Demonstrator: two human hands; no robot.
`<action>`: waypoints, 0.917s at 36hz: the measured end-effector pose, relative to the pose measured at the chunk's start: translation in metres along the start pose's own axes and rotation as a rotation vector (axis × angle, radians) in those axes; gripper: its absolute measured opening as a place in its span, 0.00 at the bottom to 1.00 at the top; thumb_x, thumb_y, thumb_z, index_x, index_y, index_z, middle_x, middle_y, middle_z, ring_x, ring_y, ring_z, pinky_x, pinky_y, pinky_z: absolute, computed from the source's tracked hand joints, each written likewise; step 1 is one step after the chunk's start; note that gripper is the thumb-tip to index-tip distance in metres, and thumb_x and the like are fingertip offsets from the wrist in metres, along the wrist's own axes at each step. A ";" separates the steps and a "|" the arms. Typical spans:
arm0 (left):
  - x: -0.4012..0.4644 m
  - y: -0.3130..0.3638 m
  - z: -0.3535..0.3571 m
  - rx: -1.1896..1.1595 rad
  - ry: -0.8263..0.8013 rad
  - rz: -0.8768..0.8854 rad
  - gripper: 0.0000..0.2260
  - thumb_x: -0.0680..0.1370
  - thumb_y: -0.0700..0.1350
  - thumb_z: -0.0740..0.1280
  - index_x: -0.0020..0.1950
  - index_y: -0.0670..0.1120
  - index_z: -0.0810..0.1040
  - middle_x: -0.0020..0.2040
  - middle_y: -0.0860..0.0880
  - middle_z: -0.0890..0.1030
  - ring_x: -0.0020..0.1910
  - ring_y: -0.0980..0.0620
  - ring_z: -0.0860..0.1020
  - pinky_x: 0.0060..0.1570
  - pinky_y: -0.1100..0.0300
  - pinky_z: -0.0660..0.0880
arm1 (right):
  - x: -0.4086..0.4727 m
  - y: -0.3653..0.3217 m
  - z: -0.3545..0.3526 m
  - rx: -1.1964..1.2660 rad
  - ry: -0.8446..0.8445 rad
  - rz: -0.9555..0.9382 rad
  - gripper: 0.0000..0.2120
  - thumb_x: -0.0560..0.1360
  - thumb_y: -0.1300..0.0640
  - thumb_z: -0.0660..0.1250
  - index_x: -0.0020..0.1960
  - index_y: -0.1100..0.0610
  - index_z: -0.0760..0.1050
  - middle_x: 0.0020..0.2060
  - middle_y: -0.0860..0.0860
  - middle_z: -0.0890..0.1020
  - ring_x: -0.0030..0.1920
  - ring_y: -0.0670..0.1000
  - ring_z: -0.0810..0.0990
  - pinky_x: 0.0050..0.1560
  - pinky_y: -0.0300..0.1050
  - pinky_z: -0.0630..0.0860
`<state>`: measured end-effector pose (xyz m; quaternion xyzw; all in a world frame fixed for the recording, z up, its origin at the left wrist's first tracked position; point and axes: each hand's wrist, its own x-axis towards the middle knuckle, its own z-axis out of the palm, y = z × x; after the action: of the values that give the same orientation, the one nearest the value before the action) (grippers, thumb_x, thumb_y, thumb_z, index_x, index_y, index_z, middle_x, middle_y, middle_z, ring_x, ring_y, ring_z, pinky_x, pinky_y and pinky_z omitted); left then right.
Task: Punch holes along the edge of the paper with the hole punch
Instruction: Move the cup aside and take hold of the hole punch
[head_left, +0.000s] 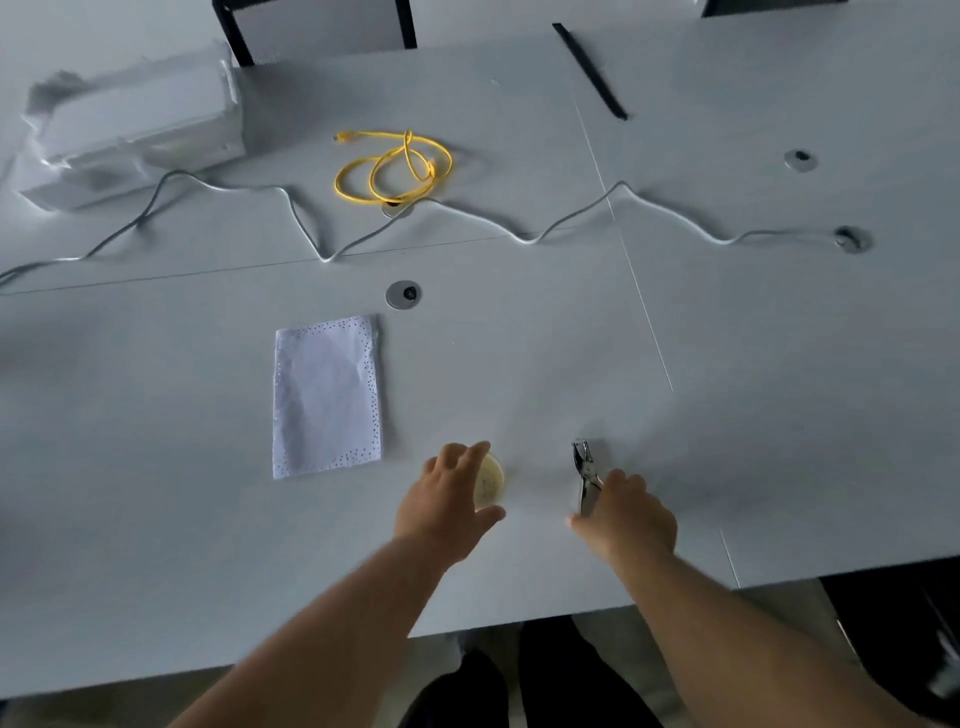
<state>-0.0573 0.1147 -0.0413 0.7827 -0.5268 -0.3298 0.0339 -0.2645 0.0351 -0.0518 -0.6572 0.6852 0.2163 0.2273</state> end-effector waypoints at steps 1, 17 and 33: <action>-0.005 -0.002 0.003 0.009 -0.006 0.013 0.40 0.78 0.60 0.75 0.87 0.59 0.61 0.82 0.52 0.68 0.80 0.46 0.69 0.66 0.48 0.78 | -0.005 0.002 0.004 0.000 0.001 -0.002 0.36 0.70 0.35 0.72 0.69 0.55 0.69 0.63 0.55 0.77 0.62 0.59 0.81 0.54 0.50 0.77; -0.047 -0.018 0.028 0.060 -0.060 0.136 0.43 0.76 0.66 0.73 0.87 0.60 0.58 0.83 0.53 0.67 0.79 0.46 0.70 0.72 0.49 0.74 | -0.040 0.014 0.026 -0.007 -0.024 -0.007 0.31 0.70 0.39 0.69 0.66 0.55 0.70 0.62 0.54 0.77 0.60 0.58 0.82 0.53 0.50 0.77; 0.009 -0.110 -0.036 -0.223 0.213 -0.378 0.29 0.86 0.47 0.62 0.87 0.45 0.62 0.88 0.42 0.64 0.85 0.37 0.66 0.81 0.44 0.65 | -0.024 -0.011 0.006 0.190 0.008 0.032 0.27 0.73 0.39 0.60 0.58 0.61 0.71 0.53 0.59 0.80 0.51 0.62 0.81 0.46 0.52 0.75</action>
<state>0.0530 0.1448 -0.0612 0.8891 -0.3248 -0.3021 0.1130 -0.2530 0.0573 -0.0419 -0.6225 0.7140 0.1514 0.2823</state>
